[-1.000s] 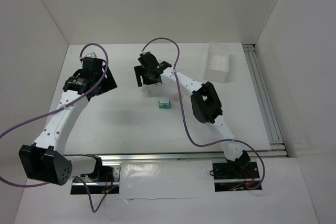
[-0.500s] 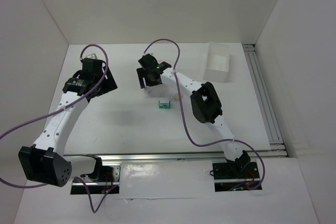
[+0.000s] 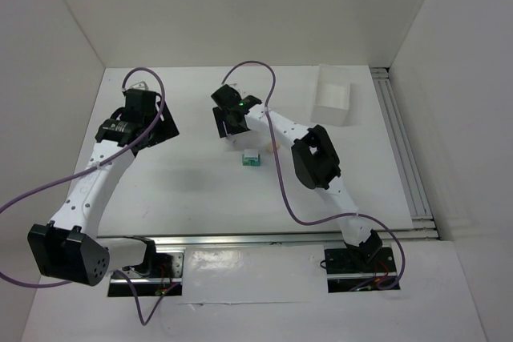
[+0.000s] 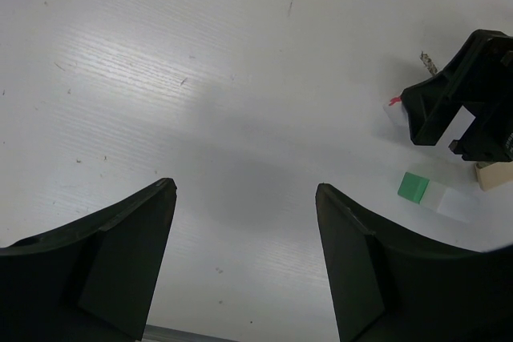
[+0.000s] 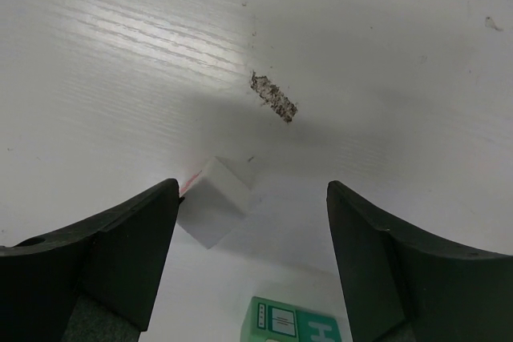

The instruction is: Build the wood block tower

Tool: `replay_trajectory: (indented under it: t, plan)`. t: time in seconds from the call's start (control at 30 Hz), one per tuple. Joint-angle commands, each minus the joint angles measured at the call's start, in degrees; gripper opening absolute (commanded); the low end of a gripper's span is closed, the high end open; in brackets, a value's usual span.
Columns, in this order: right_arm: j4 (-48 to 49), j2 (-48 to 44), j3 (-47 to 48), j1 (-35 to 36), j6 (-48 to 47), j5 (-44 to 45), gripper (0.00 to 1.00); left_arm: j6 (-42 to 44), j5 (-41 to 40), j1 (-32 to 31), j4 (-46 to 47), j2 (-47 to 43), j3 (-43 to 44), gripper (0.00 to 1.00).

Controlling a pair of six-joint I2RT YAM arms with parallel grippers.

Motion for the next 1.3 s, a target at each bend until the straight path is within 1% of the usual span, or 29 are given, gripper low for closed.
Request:
replay_trajectory:
  t: [0.0,0.13,0.2,0.33,0.37,0.47,0.6,0.7,0.73,0.83,1.03,1.23,1.27]
  plan:
    - [-1.75,-4.48,-0.7,0.39,0.37,-1.94,0.81,0.57,0.04,0.32,1.31,-1.68,-0.17,0.83]
    - [-3.76,-2.56,2.29,0.92,1.7,-3.0,0.8,0.57,0.04,0.32,1.31,-1.68,-0.17,0.83]
    - [-3.77,-2.55,2.29,1.44,2.23,-5.36,0.8,1.1,0.04,0.32,1.31,-1.68,-0.17,0.83]
    - [0.97,-4.3,-3.32,1.97,1.7,-9.67,0.8,1.1,0.04,0.32,1.31,-1.68,-0.17,0.83]
    - [1.59,-4.31,-3.33,1.97,1.7,-10.98,0.8,1.1,0.04,0.32,1.31,-1.68,-0.17,0.83]
    - [1.59,-2.73,-1.41,1.97,1.08,-11.0,0.8,1.1,0.04,0.32,1.31,-1.68,-0.17,0.83]
    - [-1.74,-0.44,2.55,1.97,1.08,-6.01,0.8,1.1,-0.48,0.32,1.31,-1.68,-0.17,0.83]
    - [-2.54,0.88,3.78,1.97,1.08,-2.05,0.8,1.1,-0.49,0.32,1.31,-1.68,-0.17,0.83]
    - [-4.02,0.88,3.79,1.97,0.47,0.66,0.79,1.1,-0.49,0.32,1.31,-1.68,-0.17,0.83]
    - [-4.73,1.5,3.27,1.97,-0.76,3.32,0.77,1.1,-0.49,0.32,1.31,-1.68,-0.17,0.83]
    - [-4.03,-1.84,-1.22,1.45,-3.31,2.01,0.77,1.1,-0.49,0.32,1.83,-1.15,-0.17,0.83]
    - [-4.55,-3.95,-3.59,-0.22,-2.79,5.52,0.77,1.1,0.04,0.32,1.83,-1.15,-0.17,0.83]
    - [-4.56,-4.48,-3.6,-0.83,-2.18,5.53,0.76,1.1,0.04,0.32,1.83,-1.15,-0.7,0.83]
